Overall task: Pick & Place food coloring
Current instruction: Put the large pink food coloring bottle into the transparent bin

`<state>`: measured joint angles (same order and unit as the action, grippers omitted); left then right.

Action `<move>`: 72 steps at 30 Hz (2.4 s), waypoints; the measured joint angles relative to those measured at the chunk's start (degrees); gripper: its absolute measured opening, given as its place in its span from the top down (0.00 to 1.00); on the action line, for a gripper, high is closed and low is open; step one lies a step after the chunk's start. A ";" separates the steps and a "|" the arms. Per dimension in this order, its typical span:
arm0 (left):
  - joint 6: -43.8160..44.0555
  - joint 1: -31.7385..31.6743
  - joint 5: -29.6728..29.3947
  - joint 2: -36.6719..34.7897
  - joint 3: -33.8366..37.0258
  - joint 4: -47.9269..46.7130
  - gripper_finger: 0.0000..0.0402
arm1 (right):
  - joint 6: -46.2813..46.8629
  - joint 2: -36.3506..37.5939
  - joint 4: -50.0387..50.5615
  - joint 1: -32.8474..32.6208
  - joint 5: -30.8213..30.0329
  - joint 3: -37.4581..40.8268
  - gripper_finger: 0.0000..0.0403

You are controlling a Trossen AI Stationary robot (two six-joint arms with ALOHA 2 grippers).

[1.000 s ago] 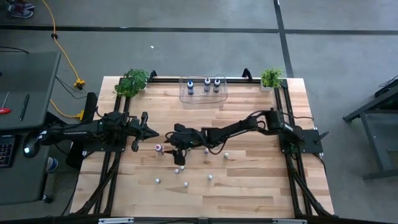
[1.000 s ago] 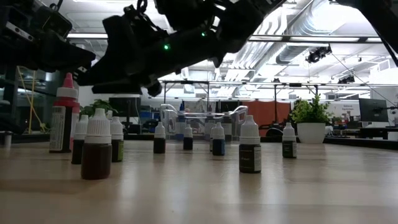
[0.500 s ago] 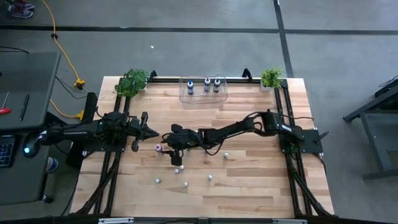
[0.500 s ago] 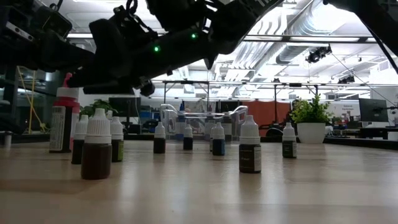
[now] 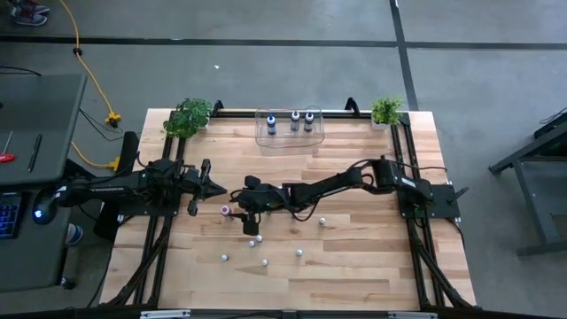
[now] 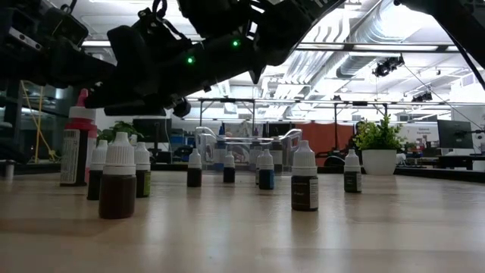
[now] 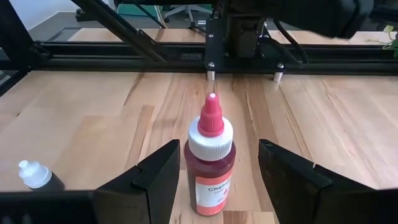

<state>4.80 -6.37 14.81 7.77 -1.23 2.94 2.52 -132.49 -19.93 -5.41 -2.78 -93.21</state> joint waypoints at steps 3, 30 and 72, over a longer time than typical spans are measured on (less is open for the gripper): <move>0.00 0.00 -0.04 0.00 0.02 -0.02 0.99 | 0.00 0.00 -0.10 0.00 -0.14 0.00 0.49; 0.00 0.01 -0.11 -0.02 0.01 -0.02 0.99 | 1.97 -4.22 1.82 0.00 1.74 -6.08 0.56; 0.00 0.00 -0.11 0.00 0.00 0.00 0.99 | 2.79 -3.11 5.73 -0.09 2.22 -6.12 0.75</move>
<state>4.80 -6.36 14.70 7.76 -1.23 2.94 5.31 -135.60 -14.20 -5.50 -0.56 -99.33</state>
